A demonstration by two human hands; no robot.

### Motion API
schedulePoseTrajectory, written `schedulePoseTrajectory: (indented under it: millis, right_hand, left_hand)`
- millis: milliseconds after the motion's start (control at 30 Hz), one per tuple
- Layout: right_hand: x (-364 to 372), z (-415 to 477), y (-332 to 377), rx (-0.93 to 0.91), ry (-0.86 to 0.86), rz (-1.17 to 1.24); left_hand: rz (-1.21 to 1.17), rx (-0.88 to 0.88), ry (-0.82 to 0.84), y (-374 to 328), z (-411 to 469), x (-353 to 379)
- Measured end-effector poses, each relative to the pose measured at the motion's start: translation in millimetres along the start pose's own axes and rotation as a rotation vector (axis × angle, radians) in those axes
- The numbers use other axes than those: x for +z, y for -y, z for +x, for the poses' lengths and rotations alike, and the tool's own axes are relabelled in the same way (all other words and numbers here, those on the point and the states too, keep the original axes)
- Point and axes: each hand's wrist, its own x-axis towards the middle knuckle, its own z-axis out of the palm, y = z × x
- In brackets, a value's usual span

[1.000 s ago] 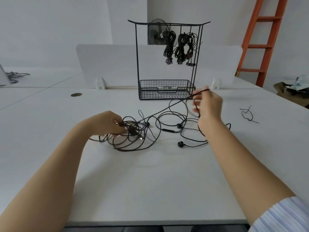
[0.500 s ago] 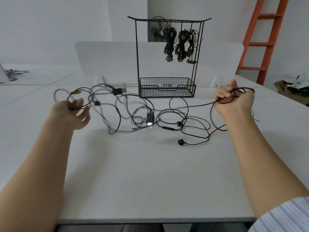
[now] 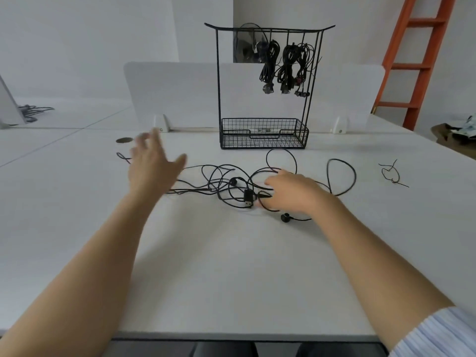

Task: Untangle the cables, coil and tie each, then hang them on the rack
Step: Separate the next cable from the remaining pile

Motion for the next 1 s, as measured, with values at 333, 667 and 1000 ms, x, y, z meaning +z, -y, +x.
schedulePoseTrajectory:
  millis: [333, 667, 1000]
  right_hand:
    - [9.5, 6.7, -6.7, 0.076, -0.079, -0.007]
    - [-4.4, 5.7, -12.8, 0.179, -0.738, 0.087]
    - [-4.8, 3.9, -11.9, 0.243, -0.898, 0.429]
  left_hand:
    - [0.012, 0.316, 0.619, -11.6, -14.6, 25.3]
    - [-0.736, 0.011, 0.247, -9.7, -3.9, -13.0]
    - [0.110, 0.115, 0.470, -3.0, -5.4, -10.1]
